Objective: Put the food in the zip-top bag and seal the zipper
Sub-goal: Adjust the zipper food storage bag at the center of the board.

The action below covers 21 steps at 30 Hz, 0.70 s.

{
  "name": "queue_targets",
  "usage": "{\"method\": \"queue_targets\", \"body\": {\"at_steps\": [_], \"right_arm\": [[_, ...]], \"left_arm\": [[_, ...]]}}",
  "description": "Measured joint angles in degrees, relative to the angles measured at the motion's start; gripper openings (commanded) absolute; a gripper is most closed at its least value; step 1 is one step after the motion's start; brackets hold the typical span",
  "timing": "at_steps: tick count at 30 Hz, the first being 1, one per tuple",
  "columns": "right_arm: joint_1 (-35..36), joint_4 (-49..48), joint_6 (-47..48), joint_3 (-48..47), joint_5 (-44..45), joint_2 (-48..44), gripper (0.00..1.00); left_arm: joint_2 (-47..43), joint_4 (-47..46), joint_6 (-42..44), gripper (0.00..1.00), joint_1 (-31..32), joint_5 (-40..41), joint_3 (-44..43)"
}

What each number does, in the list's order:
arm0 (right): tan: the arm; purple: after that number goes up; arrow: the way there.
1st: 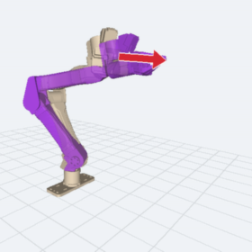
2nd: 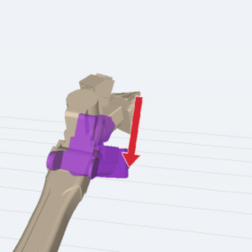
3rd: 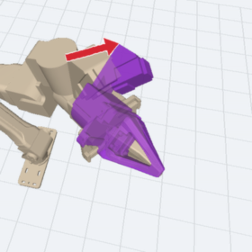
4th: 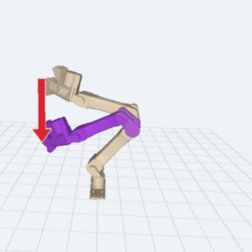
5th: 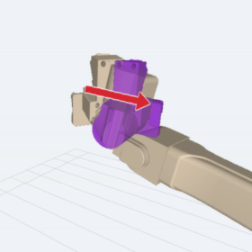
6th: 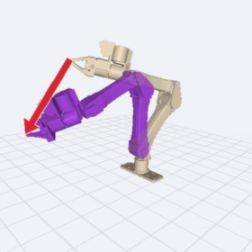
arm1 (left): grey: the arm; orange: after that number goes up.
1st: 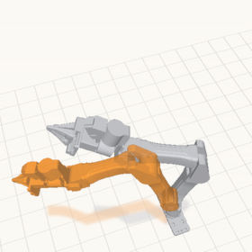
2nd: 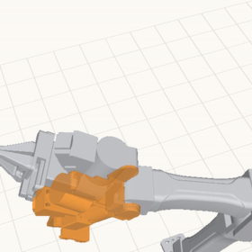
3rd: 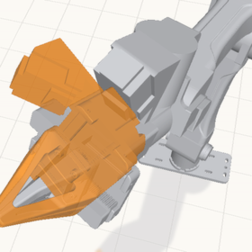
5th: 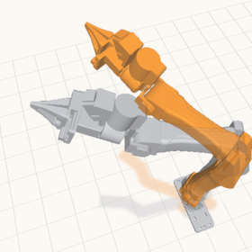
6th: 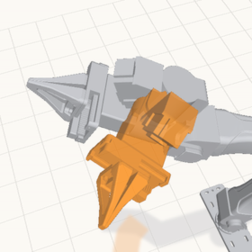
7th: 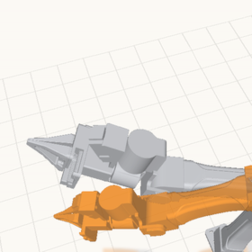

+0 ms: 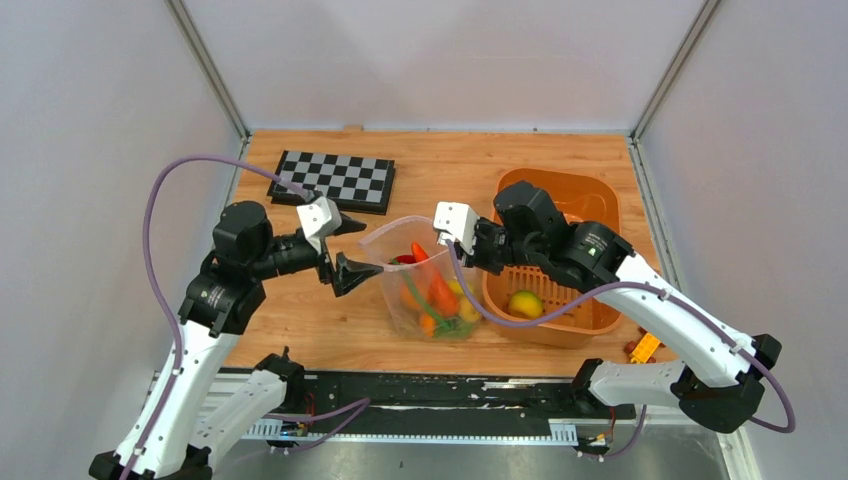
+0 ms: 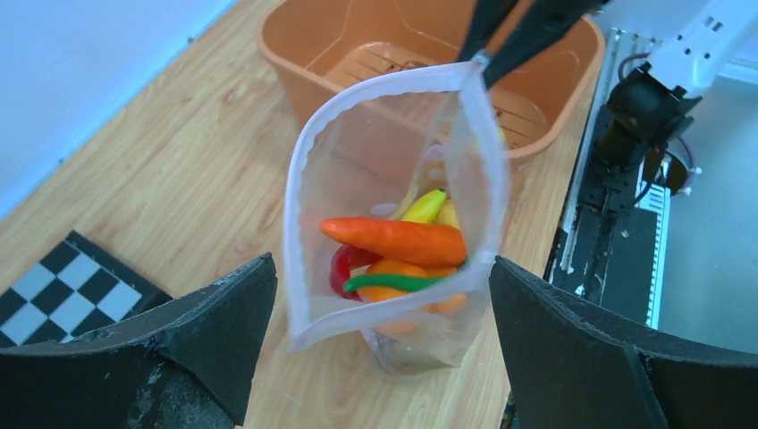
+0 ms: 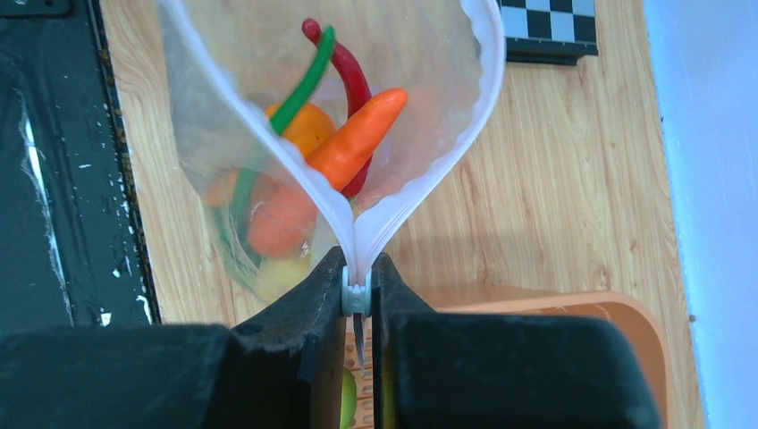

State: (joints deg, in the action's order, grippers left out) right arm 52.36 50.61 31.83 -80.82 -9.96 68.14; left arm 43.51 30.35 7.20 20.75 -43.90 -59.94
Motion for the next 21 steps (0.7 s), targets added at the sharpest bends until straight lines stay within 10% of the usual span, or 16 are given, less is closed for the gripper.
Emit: {"method": "queue_targets", "body": {"at_steps": [21], "right_arm": [[-2.0, 0.4, -0.7, 0.3, -3.2, -1.5, 0.00]], "left_arm": [[3.4, 11.1, 16.0, 0.80, -1.0, 3.0, -0.9]]}}
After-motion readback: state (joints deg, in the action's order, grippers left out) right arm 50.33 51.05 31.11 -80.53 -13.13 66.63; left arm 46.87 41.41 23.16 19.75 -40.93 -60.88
